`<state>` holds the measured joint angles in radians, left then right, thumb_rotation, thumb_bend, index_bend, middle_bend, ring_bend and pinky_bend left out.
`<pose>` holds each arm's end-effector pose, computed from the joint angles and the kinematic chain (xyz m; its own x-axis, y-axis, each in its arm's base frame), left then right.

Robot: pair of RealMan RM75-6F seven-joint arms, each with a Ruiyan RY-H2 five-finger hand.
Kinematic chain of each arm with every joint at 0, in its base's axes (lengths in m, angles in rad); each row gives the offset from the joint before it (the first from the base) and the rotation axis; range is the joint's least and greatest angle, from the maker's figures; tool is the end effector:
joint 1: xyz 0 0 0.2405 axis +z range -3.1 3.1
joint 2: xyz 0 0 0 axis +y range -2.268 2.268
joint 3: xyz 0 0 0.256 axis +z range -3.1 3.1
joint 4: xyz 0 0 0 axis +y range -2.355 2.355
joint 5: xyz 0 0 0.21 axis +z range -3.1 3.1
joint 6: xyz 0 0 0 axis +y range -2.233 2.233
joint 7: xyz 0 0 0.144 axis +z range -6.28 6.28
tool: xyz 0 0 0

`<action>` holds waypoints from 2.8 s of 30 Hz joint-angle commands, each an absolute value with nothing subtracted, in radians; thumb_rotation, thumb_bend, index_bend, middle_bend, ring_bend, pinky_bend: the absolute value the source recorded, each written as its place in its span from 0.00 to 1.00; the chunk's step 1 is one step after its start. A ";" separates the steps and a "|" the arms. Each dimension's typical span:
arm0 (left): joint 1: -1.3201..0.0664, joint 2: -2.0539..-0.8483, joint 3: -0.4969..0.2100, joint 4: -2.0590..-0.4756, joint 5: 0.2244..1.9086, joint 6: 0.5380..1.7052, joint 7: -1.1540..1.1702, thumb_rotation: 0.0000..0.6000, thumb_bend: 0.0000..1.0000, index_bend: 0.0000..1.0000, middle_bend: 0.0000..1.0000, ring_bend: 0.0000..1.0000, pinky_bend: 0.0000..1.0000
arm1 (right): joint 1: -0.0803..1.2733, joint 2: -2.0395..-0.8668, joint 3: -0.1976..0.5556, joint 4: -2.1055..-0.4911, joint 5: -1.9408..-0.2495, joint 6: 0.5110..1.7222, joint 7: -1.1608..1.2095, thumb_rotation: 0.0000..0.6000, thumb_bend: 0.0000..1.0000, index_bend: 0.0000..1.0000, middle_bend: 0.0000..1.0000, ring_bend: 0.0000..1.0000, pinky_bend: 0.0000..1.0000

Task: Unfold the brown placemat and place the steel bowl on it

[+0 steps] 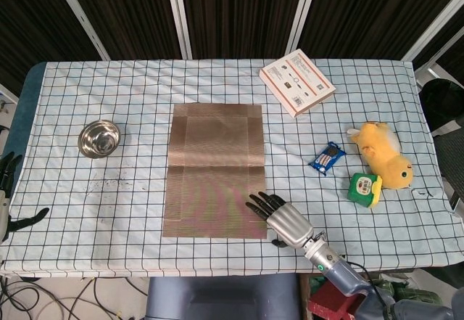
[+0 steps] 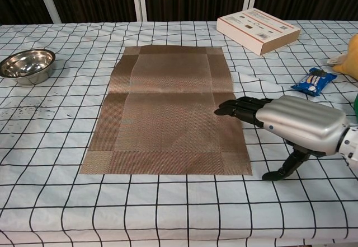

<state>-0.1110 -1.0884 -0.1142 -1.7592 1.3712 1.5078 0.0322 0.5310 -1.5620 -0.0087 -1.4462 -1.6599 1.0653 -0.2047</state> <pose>-0.2892 0.1983 0.1733 0.3011 -0.0783 0.9504 0.9525 0.0725 -0.2958 -0.1809 -0.2490 -0.0371 0.5409 -0.2173 0.8125 -0.7105 -0.6350 0.3032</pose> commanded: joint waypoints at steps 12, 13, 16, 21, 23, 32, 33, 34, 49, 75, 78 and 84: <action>-0.110 -1.085 -0.119 -1.760 1.369 1.502 0.025 1.00 0.03 0.00 0.00 0.00 0.00 | 0.540 -1.599 -0.007 -1.428 -1.635 1.060 -0.223 1.00 0.00 0.02 0.00 0.01 0.16; -0.110 -1.085 -0.119 -1.760 1.369 1.501 0.026 1.00 0.03 0.00 0.00 0.00 0.00 | 0.541 -1.602 -0.006 -1.426 -1.632 1.061 -0.223 1.00 0.00 0.02 0.00 0.01 0.16; -0.110 -1.085 -0.122 -1.759 1.364 1.499 0.023 1.00 0.03 0.00 0.00 0.00 0.00 | 0.543 -1.608 -0.003 -1.422 -1.625 1.059 -0.221 1.00 0.00 0.02 0.00 0.01 0.16; -0.111 -1.085 -0.126 -1.758 1.358 1.496 0.020 1.00 0.03 0.00 0.00 0.00 0.00 | 0.545 -1.615 -0.005 -1.417 -1.624 1.058 -0.222 1.00 0.00 0.02 0.00 0.01 0.16; -0.112 -1.084 -0.126 -1.758 1.358 1.494 0.019 1.00 0.03 0.00 0.00 0.00 0.00 | 0.546 -1.619 -0.004 -1.416 -1.623 1.060 -0.219 1.00 0.02 0.02 0.00 0.01 0.16; -0.112 -1.084 -0.127 -1.759 1.356 1.489 0.016 1.00 0.03 0.00 0.00 0.00 0.00 | 0.551 -1.636 0.002 -1.420 -1.621 1.072 -0.195 1.00 0.12 0.02 0.00 0.01 0.16; -0.113 -1.084 -0.126 -1.759 1.357 1.488 0.017 1.00 0.03 0.00 0.00 0.00 0.00 | 0.551 -1.639 0.003 -1.420 -1.621 1.073 -0.192 1.00 0.14 0.02 0.00 0.01 0.16; -0.113 -1.084 -0.126 -1.759 1.357 1.488 0.017 1.00 0.03 0.00 0.00 0.00 0.00 | 0.551 -1.640 0.004 -1.420 -1.620 1.074 -0.189 1.00 0.18 0.02 0.00 0.01 0.16; -0.112 -1.082 -0.126 -1.761 1.358 1.482 0.008 1.00 0.03 0.00 0.00 0.00 0.00 | 0.545 -1.657 0.020 -1.430 -1.590 1.094 -0.150 1.00 0.28 0.21 0.03 0.04 0.16; -0.112 -1.079 -0.125 -1.763 1.359 1.475 -0.003 1.00 0.03 0.00 0.00 0.00 0.00 | 0.538 -1.697 0.019 -1.389 -1.606 1.146 -0.097 1.00 0.42 0.55 0.28 0.09 0.16; -0.113 -1.078 -0.126 -1.763 1.359 1.475 -0.005 1.00 0.03 0.00 0.00 0.00 0.00 | 0.538 -1.697 0.016 -1.386 -1.606 1.145 -0.094 1.00 0.45 0.55 0.28 0.09 0.16; -0.113 -1.078 -0.126 -1.763 1.359 1.474 -0.006 1.00 0.03 0.00 0.00 0.00 0.00 | 0.536 -1.695 0.008 -1.384 -1.611 1.148 -0.089 1.00 0.47 0.57 0.28 0.09 0.16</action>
<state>-0.1125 -1.0783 -0.1256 -1.7633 1.3592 1.4736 -0.0061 0.5362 -1.6955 0.0089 -1.3841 -1.6103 1.1474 -0.0895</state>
